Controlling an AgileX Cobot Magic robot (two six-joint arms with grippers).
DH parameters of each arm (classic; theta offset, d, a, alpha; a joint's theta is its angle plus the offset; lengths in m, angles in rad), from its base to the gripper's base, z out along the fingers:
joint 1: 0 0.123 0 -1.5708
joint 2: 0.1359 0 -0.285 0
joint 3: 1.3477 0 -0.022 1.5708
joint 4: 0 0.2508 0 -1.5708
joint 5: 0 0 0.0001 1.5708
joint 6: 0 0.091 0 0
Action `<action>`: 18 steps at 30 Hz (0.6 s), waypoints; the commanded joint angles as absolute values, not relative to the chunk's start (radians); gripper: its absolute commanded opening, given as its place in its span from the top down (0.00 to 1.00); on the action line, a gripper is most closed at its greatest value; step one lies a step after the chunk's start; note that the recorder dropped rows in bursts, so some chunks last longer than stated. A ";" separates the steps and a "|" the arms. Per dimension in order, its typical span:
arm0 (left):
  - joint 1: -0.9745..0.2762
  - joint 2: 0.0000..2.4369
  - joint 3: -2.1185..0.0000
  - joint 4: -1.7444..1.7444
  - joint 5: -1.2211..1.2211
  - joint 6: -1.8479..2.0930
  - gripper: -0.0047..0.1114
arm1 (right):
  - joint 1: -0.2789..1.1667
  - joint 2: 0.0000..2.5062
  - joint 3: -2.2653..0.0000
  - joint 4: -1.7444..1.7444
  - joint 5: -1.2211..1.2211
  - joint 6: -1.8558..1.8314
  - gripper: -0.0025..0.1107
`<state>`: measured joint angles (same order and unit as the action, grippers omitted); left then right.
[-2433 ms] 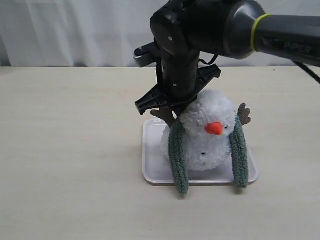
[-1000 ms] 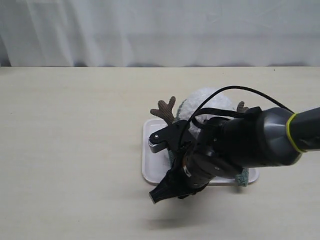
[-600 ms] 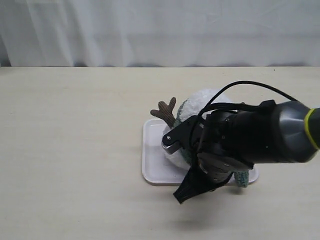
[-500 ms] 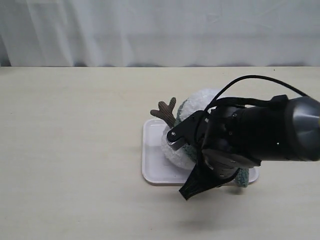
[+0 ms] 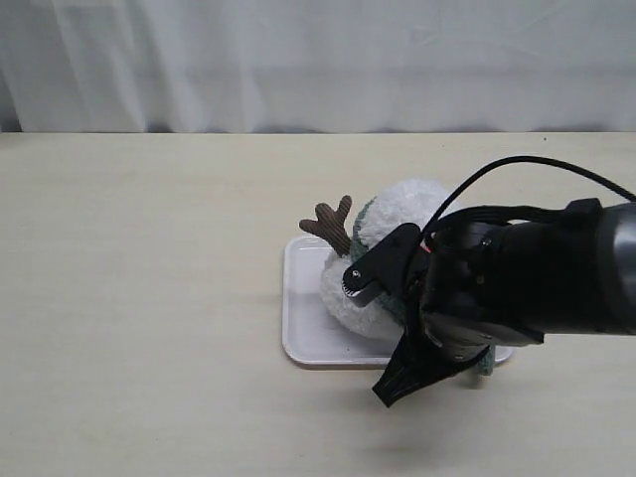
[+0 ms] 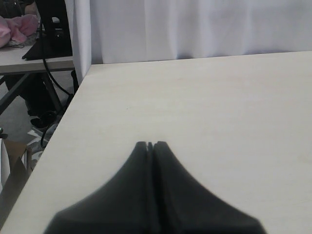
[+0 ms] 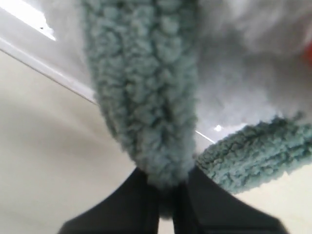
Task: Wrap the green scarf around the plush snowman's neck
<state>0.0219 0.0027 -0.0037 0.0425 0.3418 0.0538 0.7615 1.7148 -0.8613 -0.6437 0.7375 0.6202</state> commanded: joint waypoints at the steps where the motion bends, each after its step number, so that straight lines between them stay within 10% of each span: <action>1: 0.023 0.000 0.000 0.042 0.331 0.052 0.96 | 0.765 1.742 -0.855 -0.673 0.718 0.659 0.94; 18: 0.023 0.000 0.000 0.042 0.331 0.052 0.96 | 0.765 1.821 -0.855 -0.693 0.678 0.657 0.93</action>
<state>0.0219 0.0027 -0.0037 0.0425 0.3418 0.0538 0.7615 1.8218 -0.8596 -0.6834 0.6661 0.6517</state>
